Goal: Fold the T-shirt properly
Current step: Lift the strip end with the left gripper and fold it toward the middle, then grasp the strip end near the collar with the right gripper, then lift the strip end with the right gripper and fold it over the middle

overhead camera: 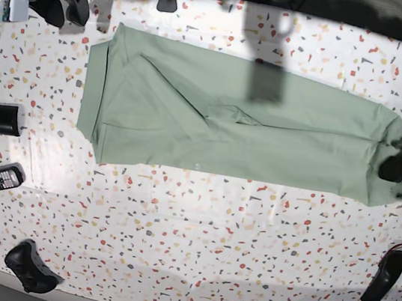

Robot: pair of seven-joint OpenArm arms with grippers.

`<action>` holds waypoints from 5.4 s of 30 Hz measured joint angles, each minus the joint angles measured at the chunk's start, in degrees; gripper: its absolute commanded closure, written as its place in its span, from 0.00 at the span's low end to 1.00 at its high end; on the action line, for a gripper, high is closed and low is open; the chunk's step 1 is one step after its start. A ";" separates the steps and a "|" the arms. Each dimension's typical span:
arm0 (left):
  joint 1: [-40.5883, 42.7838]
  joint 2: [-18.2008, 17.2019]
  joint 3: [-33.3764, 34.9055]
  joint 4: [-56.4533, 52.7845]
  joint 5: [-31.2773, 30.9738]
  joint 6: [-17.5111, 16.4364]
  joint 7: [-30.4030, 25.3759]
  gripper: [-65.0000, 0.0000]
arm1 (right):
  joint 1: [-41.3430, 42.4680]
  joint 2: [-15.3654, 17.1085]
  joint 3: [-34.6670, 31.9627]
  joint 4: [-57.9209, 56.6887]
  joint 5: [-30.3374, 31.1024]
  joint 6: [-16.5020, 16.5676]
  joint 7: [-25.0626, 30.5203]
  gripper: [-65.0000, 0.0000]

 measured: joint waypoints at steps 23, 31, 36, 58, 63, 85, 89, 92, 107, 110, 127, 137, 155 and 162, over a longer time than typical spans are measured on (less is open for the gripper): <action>0.74 26.14 -0.17 6.47 15.50 -0.02 -1.20 1.00 | 0.02 0.07 -0.02 0.00 0.37 0.00 0.02 0.60; 0.74 27.78 -0.17 6.47 15.50 -0.02 -0.81 1.00 | 0.02 0.09 -0.02 0.00 0.37 0.00 0.02 0.60; 0.74 27.80 -0.15 6.47 14.01 -0.02 -0.76 1.00 | 0.02 0.09 -0.02 0.00 0.37 0.00 0.02 0.60; -1.55 22.51 14.36 6.47 1.70 -0.02 2.05 0.50 | 0.02 0.09 -0.02 0.00 0.39 0.00 0.07 0.60; -1.18 18.16 14.29 6.47 1.73 -0.04 0.39 0.50 | 4.00 0.04 -0.02 -0.20 -7.54 0.02 4.52 0.60; -1.29 17.84 14.51 6.47 1.73 -0.02 0.24 0.50 | 46.47 -0.22 0.00 -47.43 -11.23 -0.48 0.44 0.31; -1.18 17.81 14.53 6.47 1.75 -0.02 0.00 0.50 | 50.07 0.07 -0.50 -53.13 -11.47 -0.22 0.96 0.31; -1.18 17.84 14.53 6.47 1.73 -0.04 -3.78 0.50 | 50.34 0.24 -3.61 -55.67 -10.67 -0.15 2.16 0.31; -1.16 17.49 14.53 6.47 9.09 -0.02 -5.14 0.50 | 49.55 0.20 -21.46 -56.54 -9.51 0.44 -3.21 0.31; -1.14 17.46 14.53 6.47 9.09 -0.02 -5.14 0.50 | 49.55 0.24 -21.46 -56.54 -9.51 0.44 -3.80 0.39; -0.98 17.49 14.53 6.47 9.09 -0.02 -5.14 0.50 | 50.62 1.03 -17.31 -56.85 -11.47 0.50 -8.72 1.00; -0.98 17.49 14.53 6.47 9.09 -0.02 -5.14 0.50 | 59.82 8.74 -2.86 -57.07 -16.76 -0.02 -14.45 1.00; 3.10 17.97 14.53 6.47 22.84 -0.07 -15.32 0.50 | 64.15 -3.21 -8.09 -57.02 1.49 -1.29 -14.99 1.00; 5.64 19.17 14.49 6.47 30.56 0.02 -22.58 0.50 | 64.15 -9.81 -16.72 -57.05 1.42 -1.33 -15.34 1.00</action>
